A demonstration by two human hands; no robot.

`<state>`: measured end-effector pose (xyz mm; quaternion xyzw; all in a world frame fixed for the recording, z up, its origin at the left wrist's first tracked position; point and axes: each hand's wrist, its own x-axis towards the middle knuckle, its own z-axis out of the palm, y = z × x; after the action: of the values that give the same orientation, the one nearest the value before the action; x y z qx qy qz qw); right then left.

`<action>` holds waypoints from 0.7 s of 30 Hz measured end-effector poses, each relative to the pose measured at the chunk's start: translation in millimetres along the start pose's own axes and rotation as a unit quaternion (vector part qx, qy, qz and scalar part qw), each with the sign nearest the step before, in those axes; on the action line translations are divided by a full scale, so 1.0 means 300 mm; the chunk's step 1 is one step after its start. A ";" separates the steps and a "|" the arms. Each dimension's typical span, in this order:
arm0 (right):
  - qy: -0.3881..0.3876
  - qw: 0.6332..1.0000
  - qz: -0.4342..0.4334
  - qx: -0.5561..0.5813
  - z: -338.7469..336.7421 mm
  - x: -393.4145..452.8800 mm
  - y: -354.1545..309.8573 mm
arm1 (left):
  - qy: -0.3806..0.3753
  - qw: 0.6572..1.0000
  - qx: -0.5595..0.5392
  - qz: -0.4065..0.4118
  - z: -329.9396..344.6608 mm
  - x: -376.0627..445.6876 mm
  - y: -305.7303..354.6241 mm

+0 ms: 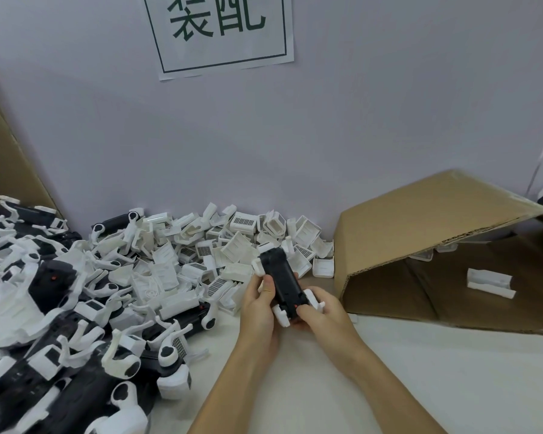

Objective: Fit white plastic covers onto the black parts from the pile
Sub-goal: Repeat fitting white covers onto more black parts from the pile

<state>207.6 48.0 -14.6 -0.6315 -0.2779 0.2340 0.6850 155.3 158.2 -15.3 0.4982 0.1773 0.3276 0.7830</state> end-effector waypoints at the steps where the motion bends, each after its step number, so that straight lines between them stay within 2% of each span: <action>1: 0.007 1.000 0.001 0.001 0.001 0.000 0.001 | -0.004 1.000 0.011 0.002 0.003 -0.002 -0.001; 16: -0.017 0.999 0.012 0.033 0.006 -0.009 -0.011 | -0.004 1.000 -0.008 -0.007 0.010 -0.013 0.011; 21: 0.003 1.000 -0.002 0.014 0.011 -0.010 -0.012 | -0.016 1.000 -0.004 -0.007 0.016 -0.024 0.019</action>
<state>203.1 48.0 -11.1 -0.6218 -0.2742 0.2347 0.6950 151.0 151.8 -8.5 0.4987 0.1673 0.3148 0.7901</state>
